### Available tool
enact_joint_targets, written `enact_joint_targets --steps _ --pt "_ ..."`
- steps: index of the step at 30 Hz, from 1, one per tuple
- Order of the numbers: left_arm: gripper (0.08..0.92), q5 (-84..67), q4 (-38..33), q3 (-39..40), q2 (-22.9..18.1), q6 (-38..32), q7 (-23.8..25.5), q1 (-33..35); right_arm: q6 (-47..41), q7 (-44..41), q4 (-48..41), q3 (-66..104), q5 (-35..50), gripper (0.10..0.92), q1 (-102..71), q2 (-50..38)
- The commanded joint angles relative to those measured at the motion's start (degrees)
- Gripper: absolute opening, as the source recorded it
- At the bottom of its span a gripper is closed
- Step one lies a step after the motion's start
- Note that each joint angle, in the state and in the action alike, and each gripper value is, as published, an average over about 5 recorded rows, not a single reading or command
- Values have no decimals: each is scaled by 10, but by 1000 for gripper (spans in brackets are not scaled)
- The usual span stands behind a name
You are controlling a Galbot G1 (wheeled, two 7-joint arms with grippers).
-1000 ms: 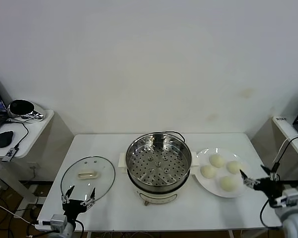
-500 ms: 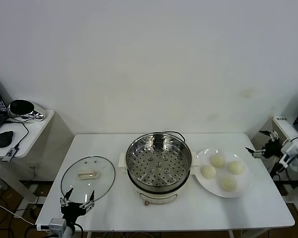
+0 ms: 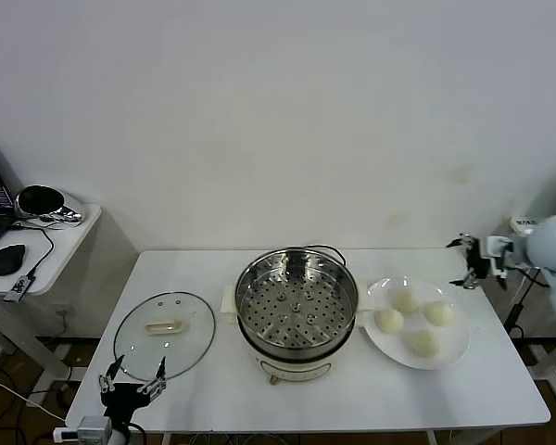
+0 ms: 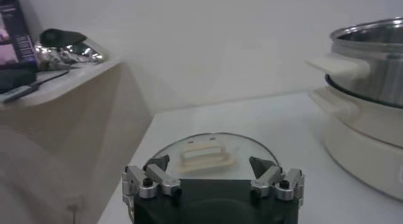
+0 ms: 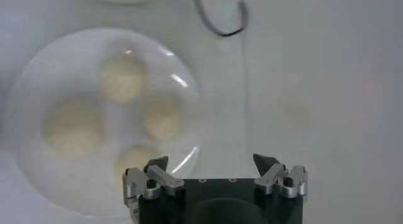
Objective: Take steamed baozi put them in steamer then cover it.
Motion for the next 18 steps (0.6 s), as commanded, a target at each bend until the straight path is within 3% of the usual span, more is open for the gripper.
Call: enact_joint_targets --steps 1,18 --pt "823 -1 -9 -10 -6 0 2 7 30 -41 -69 -129 -39 823 95 29" --pt "823 12 2 3 -15 -3 1 7 37 1 -143 -68 -56 823 49 103"
